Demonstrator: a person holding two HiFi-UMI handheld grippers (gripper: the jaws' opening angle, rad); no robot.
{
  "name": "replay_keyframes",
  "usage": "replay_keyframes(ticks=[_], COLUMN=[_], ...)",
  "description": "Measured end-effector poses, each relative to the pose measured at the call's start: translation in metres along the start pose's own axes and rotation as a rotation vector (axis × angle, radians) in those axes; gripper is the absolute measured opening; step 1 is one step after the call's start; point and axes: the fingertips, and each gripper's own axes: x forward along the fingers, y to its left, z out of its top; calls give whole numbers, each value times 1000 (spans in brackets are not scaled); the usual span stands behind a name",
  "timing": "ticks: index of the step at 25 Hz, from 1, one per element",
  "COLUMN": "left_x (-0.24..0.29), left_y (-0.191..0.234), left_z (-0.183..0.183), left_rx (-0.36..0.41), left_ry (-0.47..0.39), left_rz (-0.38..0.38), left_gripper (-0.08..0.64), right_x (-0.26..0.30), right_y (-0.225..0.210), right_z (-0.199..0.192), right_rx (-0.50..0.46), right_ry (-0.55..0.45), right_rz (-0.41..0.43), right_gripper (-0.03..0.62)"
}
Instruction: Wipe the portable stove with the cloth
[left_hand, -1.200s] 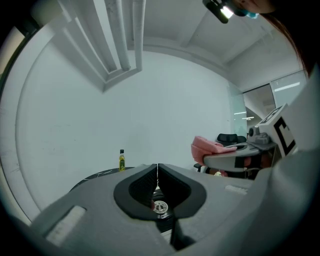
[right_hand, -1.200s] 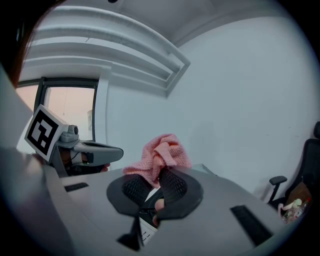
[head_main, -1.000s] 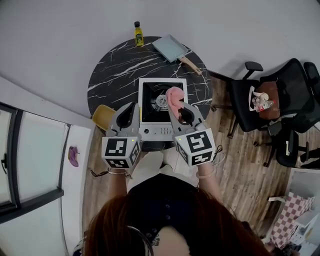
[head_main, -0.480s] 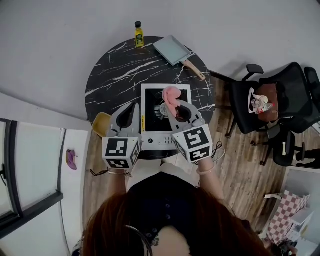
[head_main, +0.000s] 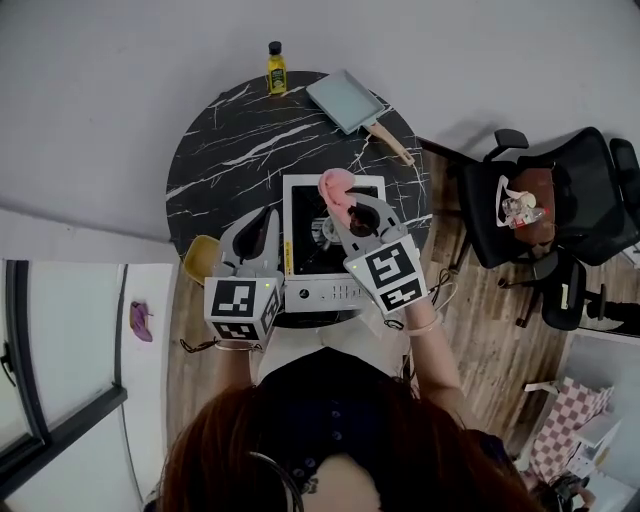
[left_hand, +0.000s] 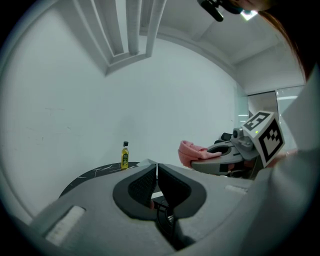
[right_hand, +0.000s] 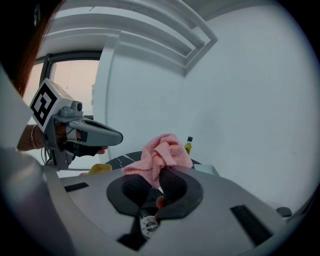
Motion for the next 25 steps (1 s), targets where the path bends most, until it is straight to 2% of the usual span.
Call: replay_keyframes(ticks=[7,15,19,25], left_x=[13,22,21,23], left_y=[3,13,20,27], left_z=[-5,-13,-20,-25], left_rx=[-28,-65,-78,-96], left_ry=[20,35,44,54], left_rz=[42,135,185,236], left_gripper=[14,14,14,14], right_x=[22,54,71,95], right_y=[-13,-20,-19,-19], right_z=[-9,-17,-27,-40], right_rx=[-96,-235,-282,-332], right_ry=[38,35,64,87], right_rz=[64,209,289,364], right_gripper=[35,35,35,35])
